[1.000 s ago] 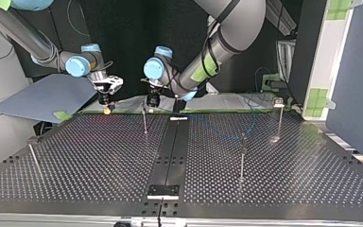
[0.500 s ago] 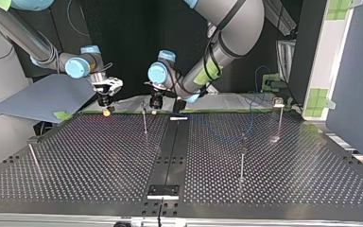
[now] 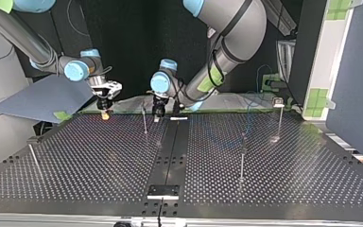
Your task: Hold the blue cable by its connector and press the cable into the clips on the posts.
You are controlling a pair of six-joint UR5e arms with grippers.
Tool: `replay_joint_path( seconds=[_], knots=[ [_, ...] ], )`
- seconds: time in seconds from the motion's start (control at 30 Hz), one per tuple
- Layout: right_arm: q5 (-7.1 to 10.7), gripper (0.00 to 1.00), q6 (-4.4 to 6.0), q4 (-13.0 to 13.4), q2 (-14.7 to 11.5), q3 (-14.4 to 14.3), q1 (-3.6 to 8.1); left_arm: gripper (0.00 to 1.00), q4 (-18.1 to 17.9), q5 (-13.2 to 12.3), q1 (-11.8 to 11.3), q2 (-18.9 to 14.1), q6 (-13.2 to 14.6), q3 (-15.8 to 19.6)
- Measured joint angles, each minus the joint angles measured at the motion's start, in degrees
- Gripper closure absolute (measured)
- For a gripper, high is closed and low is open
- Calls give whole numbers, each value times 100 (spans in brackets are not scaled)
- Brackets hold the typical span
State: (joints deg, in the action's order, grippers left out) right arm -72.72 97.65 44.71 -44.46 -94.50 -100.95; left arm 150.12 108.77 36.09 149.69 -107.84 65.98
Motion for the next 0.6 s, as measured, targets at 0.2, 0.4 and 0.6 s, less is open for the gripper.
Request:
replay_joint_path(
  seconds=[0.2, 0.4, 0.6],
  knots=[
    [-16, 100, -29, -2, 140, 98, 0, 99, 69, -39, -12, 0, -11, -127],
    [-22, 100, -27, -5, 166, 186, 0, 99, 144, -35, -19, 1, -9, -172],
    [-23, 100, -10, -8, 168, 233, 0, 99, 269, 9, -18, 0, 103, -174]
  ],
)
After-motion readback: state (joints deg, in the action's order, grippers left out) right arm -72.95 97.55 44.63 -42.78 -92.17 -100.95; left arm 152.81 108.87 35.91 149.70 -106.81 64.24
